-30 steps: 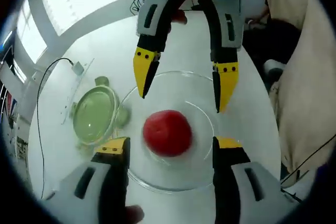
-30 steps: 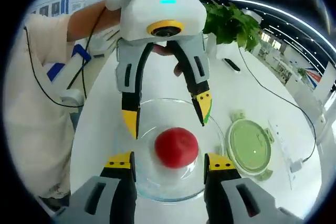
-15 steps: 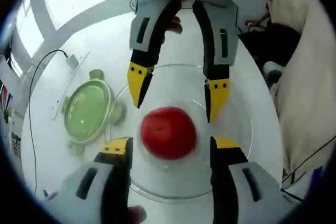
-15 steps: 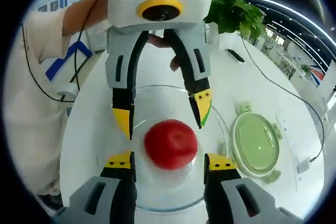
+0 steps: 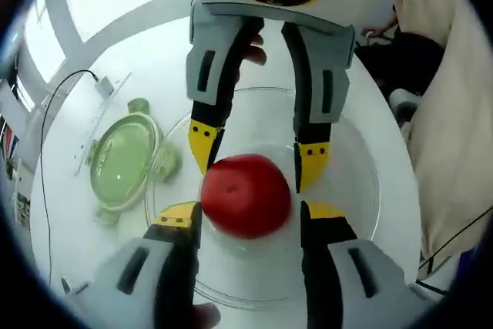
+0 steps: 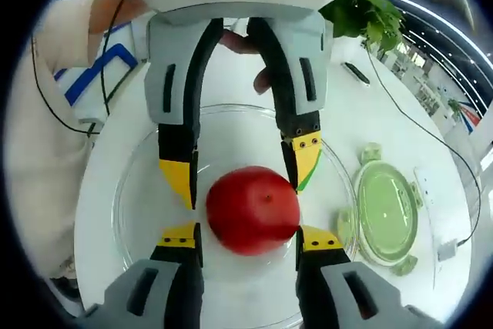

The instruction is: Open container latches remove lid place lid upside down on tabletop take tomato from container place on tabletop

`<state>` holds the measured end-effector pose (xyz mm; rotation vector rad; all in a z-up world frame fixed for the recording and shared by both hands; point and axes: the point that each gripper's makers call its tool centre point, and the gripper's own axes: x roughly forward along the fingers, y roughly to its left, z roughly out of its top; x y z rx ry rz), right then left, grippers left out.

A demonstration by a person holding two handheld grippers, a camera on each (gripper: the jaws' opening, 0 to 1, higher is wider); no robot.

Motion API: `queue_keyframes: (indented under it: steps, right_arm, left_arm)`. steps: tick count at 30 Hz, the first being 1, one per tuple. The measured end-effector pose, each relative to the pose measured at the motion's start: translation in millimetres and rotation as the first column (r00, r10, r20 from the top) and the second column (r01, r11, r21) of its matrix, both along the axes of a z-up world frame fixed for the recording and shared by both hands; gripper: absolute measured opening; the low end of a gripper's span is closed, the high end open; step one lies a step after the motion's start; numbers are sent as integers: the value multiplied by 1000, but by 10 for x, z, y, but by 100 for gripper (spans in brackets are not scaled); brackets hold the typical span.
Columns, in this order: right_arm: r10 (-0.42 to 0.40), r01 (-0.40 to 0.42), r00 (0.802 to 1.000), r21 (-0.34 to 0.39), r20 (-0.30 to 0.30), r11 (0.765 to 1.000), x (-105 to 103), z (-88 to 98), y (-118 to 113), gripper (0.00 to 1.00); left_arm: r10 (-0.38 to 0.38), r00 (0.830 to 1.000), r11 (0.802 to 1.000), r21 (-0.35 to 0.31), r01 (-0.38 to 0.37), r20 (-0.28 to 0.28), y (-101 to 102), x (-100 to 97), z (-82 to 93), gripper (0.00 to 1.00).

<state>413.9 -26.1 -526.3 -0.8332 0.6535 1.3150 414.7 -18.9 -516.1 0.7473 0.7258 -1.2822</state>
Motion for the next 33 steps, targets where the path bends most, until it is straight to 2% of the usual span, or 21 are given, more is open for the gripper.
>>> queue_keyframes:
  steps: [3, 11, 15, 20, 25, 33]
  right_arm:
    - [-5, 5, 1000, -10, 9, 1000, 15, -47, 6, 39]
    - [-9, 9, 1000, -2, 2, 1000, 0, -62, 34, 40]
    - [-10, 10, 1000, -6, 2, 1000, -3, -73, 50, 41]
    - [-11, 11, 1000, 0, 0, 1000, 0, -69, 44, 41]
    - [-13, 13, 1000, 8, 1, 1000, 1, -63, 37, 40]
    - [-15, 15, 1000, 35, 8, 999, 27, 86, 30, 40]
  left_arm:
    - [-4, 1000, 1000, -6, 4, 26, -9, 5, -7, 45]
    - [8, 999, 999, -34, -7, 33, -26, -5, -2, 44]
    - [9, 999, 1000, -27, -8, 37, -30, -15, -9, 44]
    - [37, 998, 999, -26, -36, 52, -18, 25, -8, 38]
    - [43, 998, 998, -43, -41, 47, -21, 29, -2, 37]
    - [48, 998, 996, -83, -44, 47, -34, 59, 134, 36]
